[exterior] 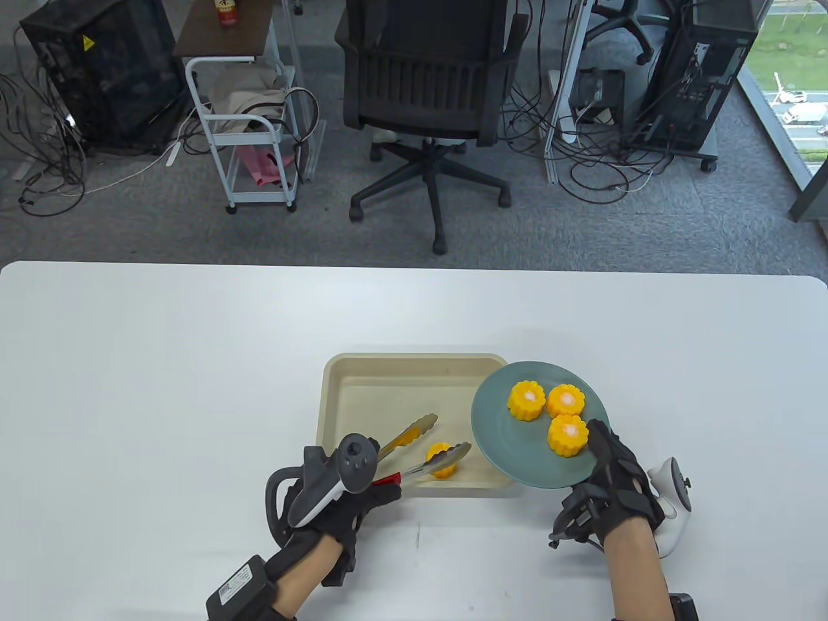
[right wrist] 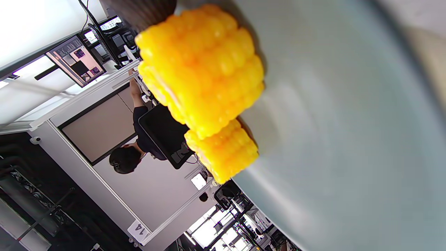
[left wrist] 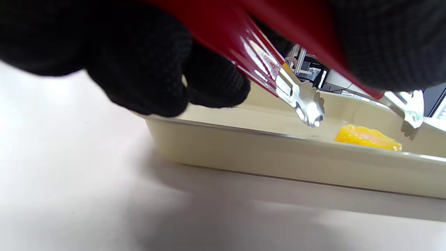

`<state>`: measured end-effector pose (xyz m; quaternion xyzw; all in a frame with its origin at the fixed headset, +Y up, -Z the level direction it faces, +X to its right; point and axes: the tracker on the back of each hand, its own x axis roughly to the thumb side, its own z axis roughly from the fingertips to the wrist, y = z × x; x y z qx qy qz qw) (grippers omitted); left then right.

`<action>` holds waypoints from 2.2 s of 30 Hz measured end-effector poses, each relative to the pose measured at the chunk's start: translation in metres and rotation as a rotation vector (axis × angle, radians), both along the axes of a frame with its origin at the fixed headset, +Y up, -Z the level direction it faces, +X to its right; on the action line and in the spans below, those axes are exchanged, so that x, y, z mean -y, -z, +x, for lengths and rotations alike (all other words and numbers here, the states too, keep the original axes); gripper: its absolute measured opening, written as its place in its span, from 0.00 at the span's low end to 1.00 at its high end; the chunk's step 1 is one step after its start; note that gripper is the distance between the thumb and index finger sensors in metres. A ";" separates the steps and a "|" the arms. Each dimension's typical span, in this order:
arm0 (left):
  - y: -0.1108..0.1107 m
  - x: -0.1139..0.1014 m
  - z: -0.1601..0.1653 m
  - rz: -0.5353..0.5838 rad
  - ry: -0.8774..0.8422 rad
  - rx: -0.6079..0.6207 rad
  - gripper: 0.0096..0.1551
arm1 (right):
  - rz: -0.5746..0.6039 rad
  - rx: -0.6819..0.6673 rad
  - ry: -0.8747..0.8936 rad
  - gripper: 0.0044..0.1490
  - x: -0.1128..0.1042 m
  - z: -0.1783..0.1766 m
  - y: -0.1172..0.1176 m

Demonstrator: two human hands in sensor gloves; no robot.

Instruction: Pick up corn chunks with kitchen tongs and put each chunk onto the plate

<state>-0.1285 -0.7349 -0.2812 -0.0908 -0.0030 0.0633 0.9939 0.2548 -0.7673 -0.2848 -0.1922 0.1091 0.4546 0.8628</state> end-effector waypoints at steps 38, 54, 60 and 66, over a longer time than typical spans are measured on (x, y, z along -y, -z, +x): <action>-0.024 -0.076 -0.038 0.352 -0.430 0.091 0.42 | -0.019 -0.012 -0.018 0.34 0.003 -0.007 -0.001; -0.034 -0.064 0.026 0.444 -0.232 0.243 0.43 | -0.023 -0.020 0.001 0.34 0.004 -0.013 -0.001; -0.033 -0.060 0.028 0.445 -0.282 0.261 0.48 | -0.024 -0.022 -0.013 0.34 0.004 -0.013 -0.002; -0.031 -0.057 0.019 0.425 -0.342 0.239 0.53 | -0.027 -0.017 -0.009 0.34 0.005 -0.013 -0.002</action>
